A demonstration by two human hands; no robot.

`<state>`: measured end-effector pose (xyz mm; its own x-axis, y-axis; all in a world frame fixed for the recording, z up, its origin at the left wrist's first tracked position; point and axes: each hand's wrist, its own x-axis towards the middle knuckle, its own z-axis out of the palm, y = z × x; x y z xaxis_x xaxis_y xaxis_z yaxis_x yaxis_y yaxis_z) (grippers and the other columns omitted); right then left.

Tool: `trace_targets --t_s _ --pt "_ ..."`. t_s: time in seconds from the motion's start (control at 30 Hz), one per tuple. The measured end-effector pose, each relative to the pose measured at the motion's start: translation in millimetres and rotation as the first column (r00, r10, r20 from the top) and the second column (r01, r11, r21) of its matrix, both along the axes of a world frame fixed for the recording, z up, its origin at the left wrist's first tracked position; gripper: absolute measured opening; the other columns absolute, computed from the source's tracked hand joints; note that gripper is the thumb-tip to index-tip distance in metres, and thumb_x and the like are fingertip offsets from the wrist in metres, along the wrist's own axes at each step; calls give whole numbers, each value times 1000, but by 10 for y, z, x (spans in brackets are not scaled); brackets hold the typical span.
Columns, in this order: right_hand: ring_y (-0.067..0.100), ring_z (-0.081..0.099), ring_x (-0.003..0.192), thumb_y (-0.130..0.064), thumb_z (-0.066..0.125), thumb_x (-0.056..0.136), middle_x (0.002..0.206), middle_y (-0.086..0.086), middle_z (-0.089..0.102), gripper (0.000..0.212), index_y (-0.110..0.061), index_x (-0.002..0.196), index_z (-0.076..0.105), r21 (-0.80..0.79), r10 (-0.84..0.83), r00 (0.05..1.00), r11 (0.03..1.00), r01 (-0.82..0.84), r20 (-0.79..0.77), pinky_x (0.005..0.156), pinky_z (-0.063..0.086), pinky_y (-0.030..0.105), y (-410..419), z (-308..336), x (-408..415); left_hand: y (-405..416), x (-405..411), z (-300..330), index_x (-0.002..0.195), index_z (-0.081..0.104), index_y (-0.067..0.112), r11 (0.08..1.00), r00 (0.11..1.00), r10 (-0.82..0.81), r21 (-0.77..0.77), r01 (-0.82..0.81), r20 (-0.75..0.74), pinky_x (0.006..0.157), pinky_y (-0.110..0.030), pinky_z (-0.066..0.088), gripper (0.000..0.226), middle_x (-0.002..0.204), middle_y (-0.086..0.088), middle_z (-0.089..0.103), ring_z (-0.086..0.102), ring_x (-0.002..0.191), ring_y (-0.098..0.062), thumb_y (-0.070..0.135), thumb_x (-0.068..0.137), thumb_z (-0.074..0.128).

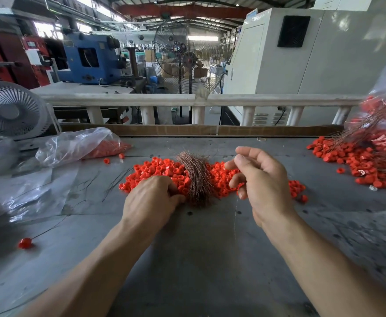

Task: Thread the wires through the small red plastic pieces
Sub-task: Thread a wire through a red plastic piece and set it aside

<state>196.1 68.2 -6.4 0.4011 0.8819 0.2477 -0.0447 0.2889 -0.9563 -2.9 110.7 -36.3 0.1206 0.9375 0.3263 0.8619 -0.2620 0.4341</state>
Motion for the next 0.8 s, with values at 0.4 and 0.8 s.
trace_targets --t_s 0.4,0.8 --pt "11 59 56 -2 60 98 77 3 73 20 -17 100 73 -6 116 975 993 -117 191 42 46 24 -10 -68 -67 -32 26 137 96 75 26 983 806 -174 52 176 566 70 -31 59 17 81 8 74 70 73 -10 12 86 78" --pt "9 64 55 -13 69 96 76 -4 75 14 -26 94 74 85 115 888 982 -169 445 44 44 16 -125 -32 -114 -99 86 194 104 78 15 851 295 -231 46 523 927 70 -26 57 23 91 -8 74 66 78 -17 10 82 75"
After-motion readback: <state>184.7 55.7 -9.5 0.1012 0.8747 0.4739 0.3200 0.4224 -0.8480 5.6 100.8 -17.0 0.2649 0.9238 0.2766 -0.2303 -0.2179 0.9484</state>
